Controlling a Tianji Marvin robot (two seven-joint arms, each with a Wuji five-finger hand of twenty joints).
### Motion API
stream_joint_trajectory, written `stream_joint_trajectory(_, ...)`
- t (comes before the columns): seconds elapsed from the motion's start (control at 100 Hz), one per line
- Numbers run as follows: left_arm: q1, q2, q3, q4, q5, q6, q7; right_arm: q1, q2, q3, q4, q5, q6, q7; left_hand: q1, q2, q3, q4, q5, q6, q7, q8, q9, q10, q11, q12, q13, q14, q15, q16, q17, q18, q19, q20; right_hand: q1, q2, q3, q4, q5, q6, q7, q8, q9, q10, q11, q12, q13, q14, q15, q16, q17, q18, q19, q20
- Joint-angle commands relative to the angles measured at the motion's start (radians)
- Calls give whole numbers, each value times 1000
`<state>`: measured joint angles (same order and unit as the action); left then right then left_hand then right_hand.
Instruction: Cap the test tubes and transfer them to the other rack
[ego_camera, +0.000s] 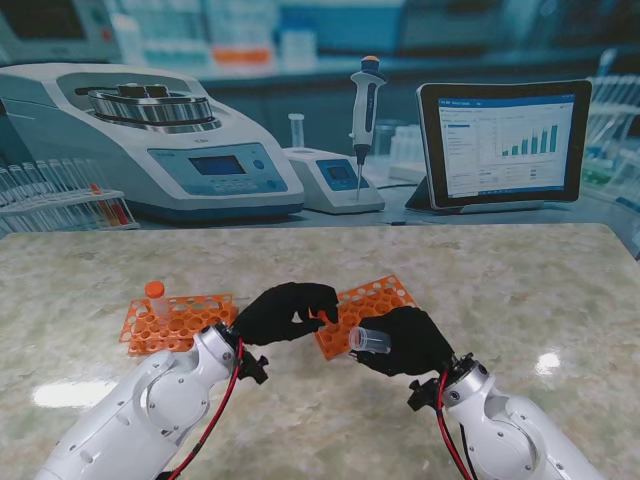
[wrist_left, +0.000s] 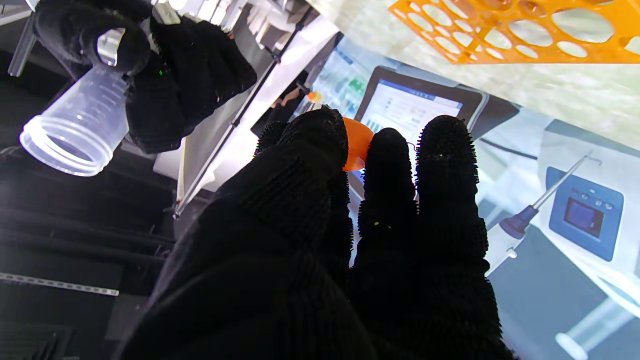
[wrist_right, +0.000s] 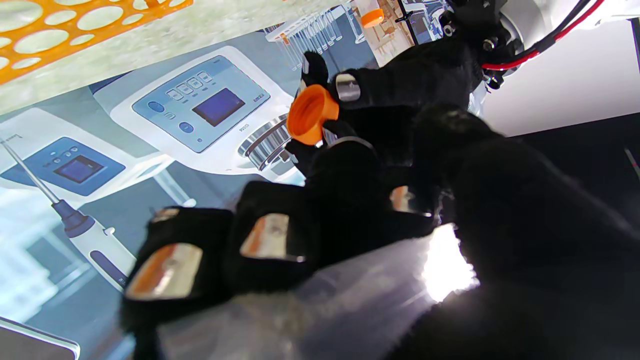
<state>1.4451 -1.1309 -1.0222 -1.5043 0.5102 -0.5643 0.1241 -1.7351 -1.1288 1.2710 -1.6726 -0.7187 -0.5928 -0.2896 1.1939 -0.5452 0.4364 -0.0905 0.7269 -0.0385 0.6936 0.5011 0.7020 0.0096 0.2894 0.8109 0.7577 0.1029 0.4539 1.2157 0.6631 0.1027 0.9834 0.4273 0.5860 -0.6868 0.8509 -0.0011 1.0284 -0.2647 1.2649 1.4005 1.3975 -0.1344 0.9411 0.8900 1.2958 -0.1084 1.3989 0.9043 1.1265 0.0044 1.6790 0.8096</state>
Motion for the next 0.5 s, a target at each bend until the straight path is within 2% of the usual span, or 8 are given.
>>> stream_joint_trajectory(0.0,1,-8,1,-17,-10,-4,8,-3,0,-4,2,6,2,11,97,9,72,24,27,34,12,7,2,33,55,0,17,-32,-22,19,-1,3,-21,-24,30,31,-4,-12,20,-83,46,54,43,9,4,17,26,-65,179,62,76,-110,315,46)
stream_joint_trajectory(0.21,4,-18,6,-36,-30,-15,33,-1,2,-10,-2,8,11,19,97,8,73,24,27,34,12,7,1,32,55,0,16,-32,-24,21,-1,3,-22,-23,30,31,-4,-12,20,-83,46,54,43,10,4,17,26,-65,179,62,76,-110,315,46)
stream_joint_trajectory(0.49,14,-27,10,-64,-17,-34,72,0,3,-11,-1,6,16,22,97,9,73,24,26,33,13,8,0,33,56,-1,17,-32,-25,22,-1,3,-23,-22,30,30,-4,-12,22,-81,46,53,43,9,4,18,26,-65,179,62,76,-110,314,46)
